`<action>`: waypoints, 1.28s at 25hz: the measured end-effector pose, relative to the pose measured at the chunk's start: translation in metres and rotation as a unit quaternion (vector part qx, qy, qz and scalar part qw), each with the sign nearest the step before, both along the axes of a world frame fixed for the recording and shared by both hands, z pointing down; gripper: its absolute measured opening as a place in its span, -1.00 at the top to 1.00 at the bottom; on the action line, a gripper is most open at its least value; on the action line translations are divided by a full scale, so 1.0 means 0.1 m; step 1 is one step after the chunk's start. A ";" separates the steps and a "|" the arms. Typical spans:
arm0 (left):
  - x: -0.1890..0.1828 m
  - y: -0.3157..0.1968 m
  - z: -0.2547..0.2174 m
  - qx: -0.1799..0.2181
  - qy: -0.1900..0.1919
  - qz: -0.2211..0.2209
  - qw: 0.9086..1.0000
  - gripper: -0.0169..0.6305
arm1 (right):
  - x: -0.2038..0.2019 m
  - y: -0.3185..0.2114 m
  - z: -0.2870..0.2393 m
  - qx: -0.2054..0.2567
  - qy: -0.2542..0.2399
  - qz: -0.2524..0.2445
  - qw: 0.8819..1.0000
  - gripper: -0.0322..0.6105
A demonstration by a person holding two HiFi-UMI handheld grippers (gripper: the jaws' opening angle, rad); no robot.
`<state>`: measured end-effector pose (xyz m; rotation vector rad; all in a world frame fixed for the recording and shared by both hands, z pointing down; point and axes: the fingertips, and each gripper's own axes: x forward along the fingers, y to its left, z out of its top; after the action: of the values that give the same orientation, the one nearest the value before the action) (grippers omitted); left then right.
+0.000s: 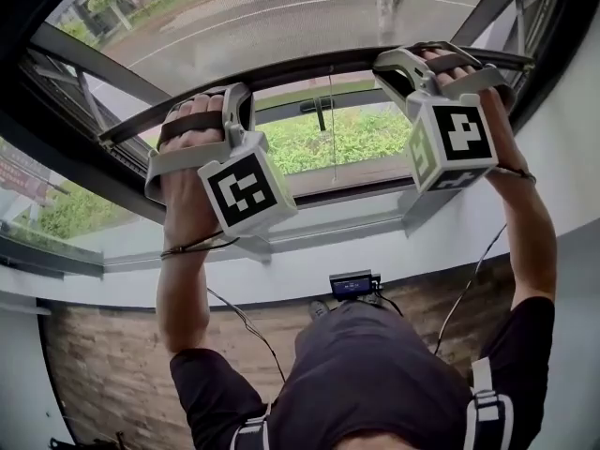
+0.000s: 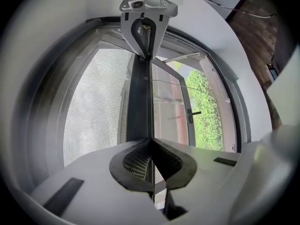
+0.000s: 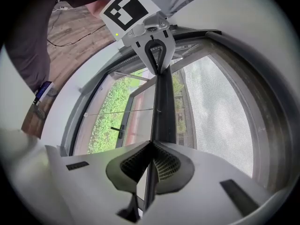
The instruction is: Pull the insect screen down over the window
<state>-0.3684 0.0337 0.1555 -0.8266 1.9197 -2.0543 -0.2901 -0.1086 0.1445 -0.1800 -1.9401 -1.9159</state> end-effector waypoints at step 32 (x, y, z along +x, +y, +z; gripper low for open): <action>0.03 -0.05 1.32 -0.038 0.095 -0.004 0.995 0.90 | -0.01 -0.01 1.31 -0.060 0.096 0.018 0.993 0.83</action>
<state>-0.3650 0.0291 0.2877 -1.0699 1.9498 -2.1341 -0.2911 -0.1099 0.2758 -0.3495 -1.9160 -1.6922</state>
